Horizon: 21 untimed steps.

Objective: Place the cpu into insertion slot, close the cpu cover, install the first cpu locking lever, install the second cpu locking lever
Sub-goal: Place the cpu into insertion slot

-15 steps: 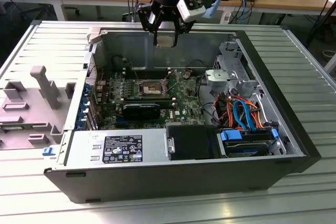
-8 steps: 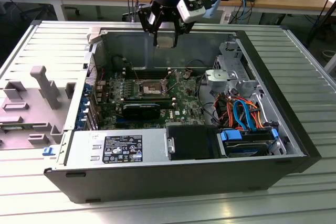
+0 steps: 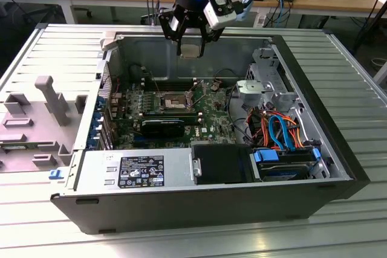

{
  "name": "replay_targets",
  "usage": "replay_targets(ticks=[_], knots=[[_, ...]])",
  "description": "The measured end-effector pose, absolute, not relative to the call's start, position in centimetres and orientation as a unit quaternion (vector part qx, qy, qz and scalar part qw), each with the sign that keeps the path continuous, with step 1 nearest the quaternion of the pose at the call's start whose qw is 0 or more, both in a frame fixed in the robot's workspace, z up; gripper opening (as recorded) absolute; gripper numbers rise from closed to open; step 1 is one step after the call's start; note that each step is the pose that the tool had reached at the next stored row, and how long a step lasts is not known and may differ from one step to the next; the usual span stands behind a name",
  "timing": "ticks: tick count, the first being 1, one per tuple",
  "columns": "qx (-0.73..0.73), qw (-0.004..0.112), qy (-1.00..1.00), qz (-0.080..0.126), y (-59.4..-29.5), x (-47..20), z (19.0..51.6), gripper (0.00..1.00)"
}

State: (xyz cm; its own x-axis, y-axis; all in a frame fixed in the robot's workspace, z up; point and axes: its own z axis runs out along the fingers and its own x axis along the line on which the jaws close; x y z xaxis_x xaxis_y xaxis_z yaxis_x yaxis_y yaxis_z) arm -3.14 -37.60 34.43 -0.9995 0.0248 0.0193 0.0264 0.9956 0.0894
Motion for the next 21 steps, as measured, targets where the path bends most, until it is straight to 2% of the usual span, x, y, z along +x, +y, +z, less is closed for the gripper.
replay_targets(ticks=[21], knots=[[-0.013,0.009,-0.999,-0.044,-37.67,-3.14,33.83,0.54]])
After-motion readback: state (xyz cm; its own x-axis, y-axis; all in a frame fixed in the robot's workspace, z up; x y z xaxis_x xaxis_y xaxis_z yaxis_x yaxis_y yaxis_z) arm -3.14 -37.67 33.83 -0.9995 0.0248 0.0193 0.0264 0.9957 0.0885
